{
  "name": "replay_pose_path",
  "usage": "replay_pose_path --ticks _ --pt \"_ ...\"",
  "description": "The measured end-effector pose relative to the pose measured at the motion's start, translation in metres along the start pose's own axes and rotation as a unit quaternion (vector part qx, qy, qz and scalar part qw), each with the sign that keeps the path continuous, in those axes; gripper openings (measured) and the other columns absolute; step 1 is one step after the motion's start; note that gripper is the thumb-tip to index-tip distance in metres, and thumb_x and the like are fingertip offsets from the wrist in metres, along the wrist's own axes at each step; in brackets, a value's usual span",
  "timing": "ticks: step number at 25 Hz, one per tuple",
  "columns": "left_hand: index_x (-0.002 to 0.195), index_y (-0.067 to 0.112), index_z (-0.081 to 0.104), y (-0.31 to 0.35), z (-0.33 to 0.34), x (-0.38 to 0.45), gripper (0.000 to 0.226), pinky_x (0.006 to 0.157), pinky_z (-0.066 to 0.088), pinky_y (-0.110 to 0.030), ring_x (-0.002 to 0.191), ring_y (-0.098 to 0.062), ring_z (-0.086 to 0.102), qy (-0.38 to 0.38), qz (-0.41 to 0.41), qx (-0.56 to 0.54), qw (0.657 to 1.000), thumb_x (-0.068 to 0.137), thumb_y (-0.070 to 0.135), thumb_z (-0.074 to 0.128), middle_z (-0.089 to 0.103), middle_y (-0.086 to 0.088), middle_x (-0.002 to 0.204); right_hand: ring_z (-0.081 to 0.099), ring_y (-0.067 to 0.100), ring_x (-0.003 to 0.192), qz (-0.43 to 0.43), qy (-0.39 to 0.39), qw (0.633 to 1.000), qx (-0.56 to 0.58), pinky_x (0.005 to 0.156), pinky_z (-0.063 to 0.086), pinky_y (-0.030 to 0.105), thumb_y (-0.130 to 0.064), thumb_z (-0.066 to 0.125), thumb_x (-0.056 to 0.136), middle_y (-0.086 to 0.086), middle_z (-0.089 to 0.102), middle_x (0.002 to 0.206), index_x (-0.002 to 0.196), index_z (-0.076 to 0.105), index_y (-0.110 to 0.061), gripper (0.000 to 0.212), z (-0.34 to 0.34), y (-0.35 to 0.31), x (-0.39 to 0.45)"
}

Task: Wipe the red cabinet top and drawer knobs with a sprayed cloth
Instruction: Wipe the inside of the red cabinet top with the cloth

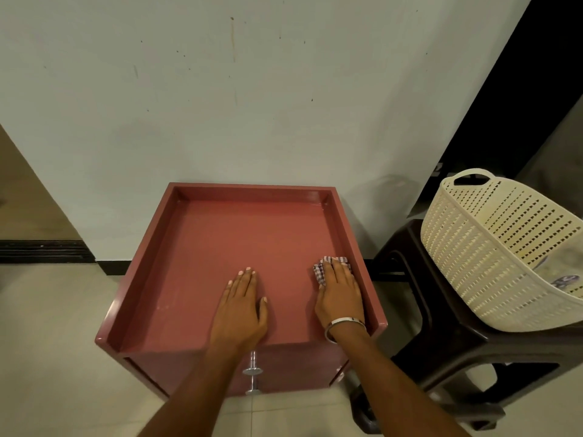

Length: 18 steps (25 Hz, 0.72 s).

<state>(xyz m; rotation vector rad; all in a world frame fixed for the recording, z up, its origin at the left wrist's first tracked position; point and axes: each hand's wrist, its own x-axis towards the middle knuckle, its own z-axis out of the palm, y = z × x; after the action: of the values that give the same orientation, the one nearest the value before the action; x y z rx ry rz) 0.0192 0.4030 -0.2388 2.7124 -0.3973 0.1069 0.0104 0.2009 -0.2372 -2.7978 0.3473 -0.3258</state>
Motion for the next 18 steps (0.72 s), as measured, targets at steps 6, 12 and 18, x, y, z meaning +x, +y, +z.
replay_pose_path --ticks 6,12,18 --pt "0.152 0.01 0.017 0.001 -0.002 -0.009 0.064 0.119 -0.002 -0.028 0.148 -0.016 0.01 0.004 0.001 0.002 1.0 0.095 0.038 0.027 0.014 -0.005 0.161 0.018 0.021 0.147 -0.03 -0.022 0.999 0.002 0.121 0.015 0.034 -0.019 0.041 0.093 0.002 0.028 0.156 0.148 0.027 -0.018 0.056 -0.01 0.007 -0.023" --pt "0.152 0.008 0.019 -0.003 -0.002 -0.017 0.065 0.121 0.001 -0.03 0.148 -0.017 0.011 0.002 0.004 0.002 1.0 0.095 0.038 0.027 0.016 -0.006 0.16 0.015 0.019 0.147 -0.02 -0.027 0.999 -0.012 0.119 0.014 0.035 -0.025 0.04 0.094 0.0 0.024 0.157 0.149 0.024 -0.02 0.057 -0.01 -0.007 -0.044" --pt "0.152 0.008 0.019 -0.009 -0.005 -0.031 0.064 0.121 0.003 -0.031 0.148 -0.018 0.012 -0.01 0.015 -0.006 1.0 0.096 0.039 0.026 0.016 -0.006 0.16 0.018 0.019 0.147 -0.006 -0.019 1.0 0.003 0.12 0.018 0.036 -0.024 0.045 0.091 -0.001 0.026 0.156 0.147 0.029 -0.023 0.058 -0.018 0.003 -0.06"
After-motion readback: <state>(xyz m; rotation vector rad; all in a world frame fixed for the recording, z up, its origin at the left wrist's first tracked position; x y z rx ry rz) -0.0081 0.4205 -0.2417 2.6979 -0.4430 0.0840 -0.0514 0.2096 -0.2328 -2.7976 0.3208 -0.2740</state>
